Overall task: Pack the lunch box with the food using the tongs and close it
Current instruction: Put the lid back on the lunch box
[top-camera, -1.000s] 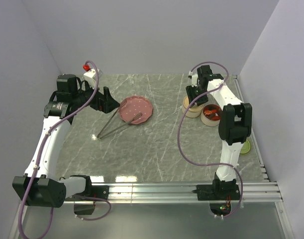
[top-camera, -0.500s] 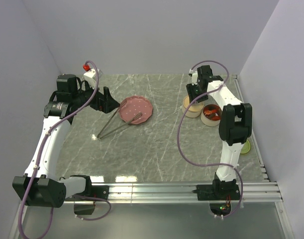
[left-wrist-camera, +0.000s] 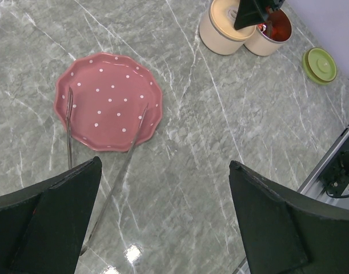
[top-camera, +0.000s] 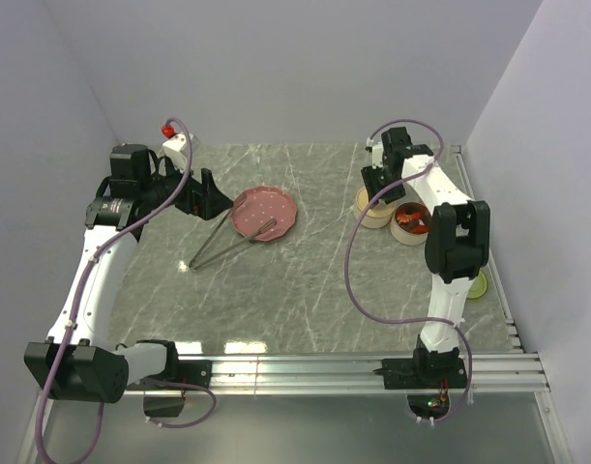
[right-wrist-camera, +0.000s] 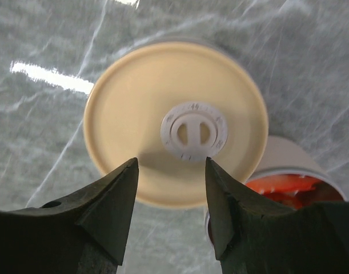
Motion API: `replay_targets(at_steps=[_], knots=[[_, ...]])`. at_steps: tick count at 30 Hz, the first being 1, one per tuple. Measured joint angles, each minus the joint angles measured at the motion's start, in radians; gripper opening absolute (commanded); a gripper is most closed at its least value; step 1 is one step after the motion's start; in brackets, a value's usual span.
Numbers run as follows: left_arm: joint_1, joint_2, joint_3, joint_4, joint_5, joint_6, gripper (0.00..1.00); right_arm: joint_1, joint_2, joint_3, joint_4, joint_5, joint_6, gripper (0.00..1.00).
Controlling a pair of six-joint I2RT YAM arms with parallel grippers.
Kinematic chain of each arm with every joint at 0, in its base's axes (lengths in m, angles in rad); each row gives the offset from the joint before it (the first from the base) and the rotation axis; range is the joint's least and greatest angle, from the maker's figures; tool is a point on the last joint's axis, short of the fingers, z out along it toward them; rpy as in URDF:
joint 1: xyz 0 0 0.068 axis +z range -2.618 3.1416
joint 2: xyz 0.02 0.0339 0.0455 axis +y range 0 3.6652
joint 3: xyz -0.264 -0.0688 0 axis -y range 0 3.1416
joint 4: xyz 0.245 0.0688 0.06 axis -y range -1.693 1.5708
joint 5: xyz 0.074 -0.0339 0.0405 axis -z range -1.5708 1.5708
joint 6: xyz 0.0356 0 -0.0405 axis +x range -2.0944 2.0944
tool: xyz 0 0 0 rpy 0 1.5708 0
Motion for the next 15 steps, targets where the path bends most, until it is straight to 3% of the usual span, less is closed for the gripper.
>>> replay_targets(at_steps=[11, 15], knots=[[0.000, -0.003, 0.000, -0.001, 0.000, 0.014, 1.00, -0.011, -0.018, 0.063, -0.132, -0.100, 0.002, 0.60], [0.000, -0.004, 0.000, -0.001, 0.007, 0.024, 0.99, -0.064, -0.123, 0.025, -0.162, -0.170, -0.016, 0.73]])
